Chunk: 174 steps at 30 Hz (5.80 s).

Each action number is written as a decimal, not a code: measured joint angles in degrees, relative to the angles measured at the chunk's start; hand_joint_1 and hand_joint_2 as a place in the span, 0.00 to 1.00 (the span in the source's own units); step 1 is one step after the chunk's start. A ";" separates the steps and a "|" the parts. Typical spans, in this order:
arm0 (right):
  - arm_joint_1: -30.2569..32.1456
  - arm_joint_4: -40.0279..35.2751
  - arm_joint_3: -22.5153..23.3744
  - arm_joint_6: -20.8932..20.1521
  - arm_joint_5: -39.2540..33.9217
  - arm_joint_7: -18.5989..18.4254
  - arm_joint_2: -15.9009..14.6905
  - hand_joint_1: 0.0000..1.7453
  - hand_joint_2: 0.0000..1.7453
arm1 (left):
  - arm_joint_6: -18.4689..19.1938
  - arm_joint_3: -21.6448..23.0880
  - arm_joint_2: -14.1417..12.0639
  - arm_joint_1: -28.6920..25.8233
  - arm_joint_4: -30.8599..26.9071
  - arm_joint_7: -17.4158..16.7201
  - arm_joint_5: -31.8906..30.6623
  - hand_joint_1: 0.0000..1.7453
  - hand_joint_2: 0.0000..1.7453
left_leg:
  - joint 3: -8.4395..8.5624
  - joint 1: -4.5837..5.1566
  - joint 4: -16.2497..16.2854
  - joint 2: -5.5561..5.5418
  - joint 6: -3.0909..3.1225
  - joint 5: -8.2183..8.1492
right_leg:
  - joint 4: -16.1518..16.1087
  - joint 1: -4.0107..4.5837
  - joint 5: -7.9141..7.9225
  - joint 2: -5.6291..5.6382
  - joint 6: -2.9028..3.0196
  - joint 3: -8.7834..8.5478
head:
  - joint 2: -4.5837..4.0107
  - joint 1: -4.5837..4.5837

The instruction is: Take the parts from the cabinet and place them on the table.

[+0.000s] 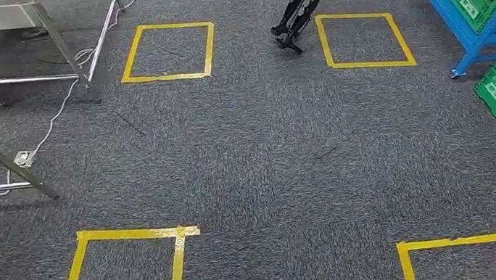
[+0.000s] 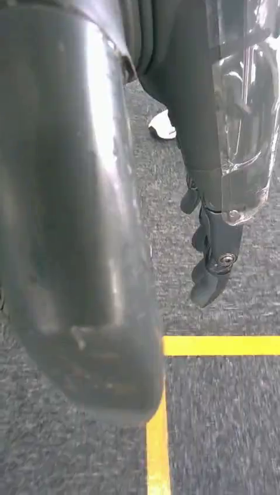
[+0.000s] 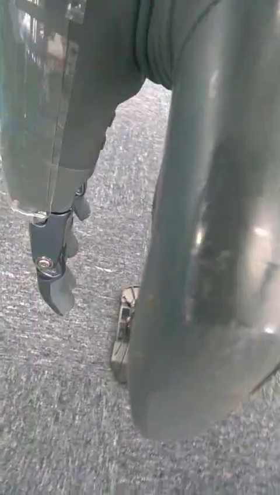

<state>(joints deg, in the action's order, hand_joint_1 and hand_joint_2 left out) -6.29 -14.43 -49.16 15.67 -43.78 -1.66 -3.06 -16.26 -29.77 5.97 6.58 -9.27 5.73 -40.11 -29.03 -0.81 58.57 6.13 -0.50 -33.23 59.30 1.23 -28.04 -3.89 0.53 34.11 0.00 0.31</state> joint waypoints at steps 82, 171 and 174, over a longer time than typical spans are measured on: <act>-0.44 1.18 -2.93 -0.66 -5.62 1.23 1.36 0.00 0.00 | -0.66 4.33 -0.92 -1.05 -0.22 -0.50 1.38 0.00 0.00 | -3.38 -1.06 1.62 -6.76 0.60 1.85 | 6.45 -1.14 -6.20 5.69 -2.01 1.06 | 0.00 1.51; -0.56 0.37 -4.42 -3.67 -7.69 -0.96 -1.70 0.00 1.00 | -0.79 6.25 -0.22 0.04 -0.22 -0.87 5.22 0.00 0.00 | 0.71 -0.54 -1.76 -6.07 -0.50 0.37 | -1.33 -1.04 -1.15 3.82 -0.57 -1.68 | 0.00 0.37; -0.56 0.37 -4.42 -3.67 -7.78 -0.98 -1.73 0.00 1.00 | -0.79 6.25 -0.04 0.03 -0.22 -0.85 5.22 0.00 0.00 | 0.71 -0.36 -1.77 -6.06 -0.51 0.38 | -1.39 -1.18 -1.10 3.82 -0.64 -1.73 | 0.00 0.37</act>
<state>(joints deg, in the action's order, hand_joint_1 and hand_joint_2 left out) -6.85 -14.05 -53.57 12.00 -51.56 -2.64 -4.79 -17.05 -23.52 5.92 6.61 -9.49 4.87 -34.88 -28.32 -1.17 56.80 0.06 -1.02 -32.84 57.91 0.04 -29.14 -0.07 -0.11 32.38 0.00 0.68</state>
